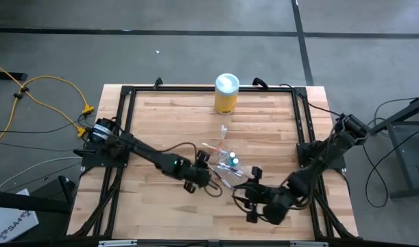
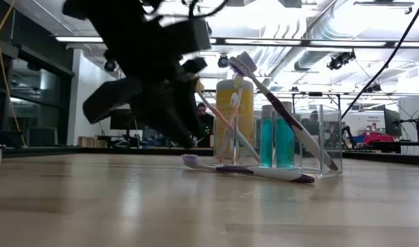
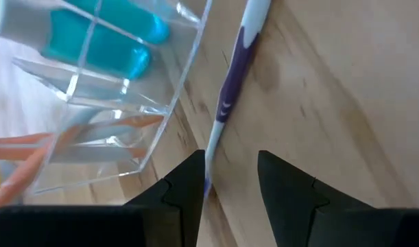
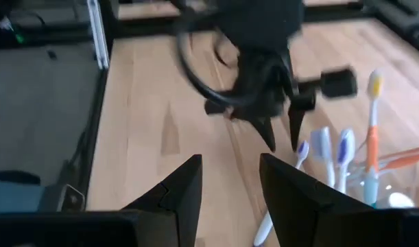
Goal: Pick & Place toothbrushing station
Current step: Put the purple toothbrush into the bottom compartment of the transparent organizer
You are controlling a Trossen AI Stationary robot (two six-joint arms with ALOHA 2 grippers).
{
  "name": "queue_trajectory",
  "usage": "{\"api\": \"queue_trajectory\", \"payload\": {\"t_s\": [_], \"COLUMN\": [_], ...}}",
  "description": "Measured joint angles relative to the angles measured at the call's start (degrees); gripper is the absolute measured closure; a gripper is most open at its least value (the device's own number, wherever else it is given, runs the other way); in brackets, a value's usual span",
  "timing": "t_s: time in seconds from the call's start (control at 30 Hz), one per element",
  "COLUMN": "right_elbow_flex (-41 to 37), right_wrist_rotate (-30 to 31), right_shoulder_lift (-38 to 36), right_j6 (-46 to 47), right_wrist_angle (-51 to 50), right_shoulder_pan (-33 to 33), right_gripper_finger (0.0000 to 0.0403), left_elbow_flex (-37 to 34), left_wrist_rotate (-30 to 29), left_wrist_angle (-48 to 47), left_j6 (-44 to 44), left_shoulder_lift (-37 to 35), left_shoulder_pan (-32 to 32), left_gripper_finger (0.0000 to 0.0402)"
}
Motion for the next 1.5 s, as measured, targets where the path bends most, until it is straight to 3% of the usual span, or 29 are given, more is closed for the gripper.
{"api": "queue_trajectory", "payload": {"t_s": [0.27, 1.17, 1.33, 1.5], "right_elbow_flex": [0.0, -0.02, -0.02, -0.04], "right_wrist_rotate": [6.47, 6.17, 6.12, 6.17], "right_shoulder_lift": [-1.03, -1.03, -1.03, -1.03], "right_j6": [0.0, -3.02, -2.99, -2.86], "right_wrist_angle": [0.94, 4.59, 4.59, 4.59], "right_shoulder_pan": [4.36, 5.42, 5.49, 5.79], "right_gripper_finger": [0.0264, 0.0264, 0.0264, 0.0264], "left_elbow_flex": [-0.24, -0.26, -0.26, -0.26], "left_wrist_rotate": [6.25, 7.87, 12.47, 13.09], "left_wrist_angle": [-0.14, 2.05, 4.74, 6.51], "left_j6": [3.74, 5.3, 5.8, 7.35], "left_shoulder_lift": [0.02, 0.09, 0.11, 0.87], "left_shoulder_pan": [4.32, 7.04, 6.67, 5.64], "left_gripper_finger": [0.0273, 0.0273, 0.0273, 0.0273]}}
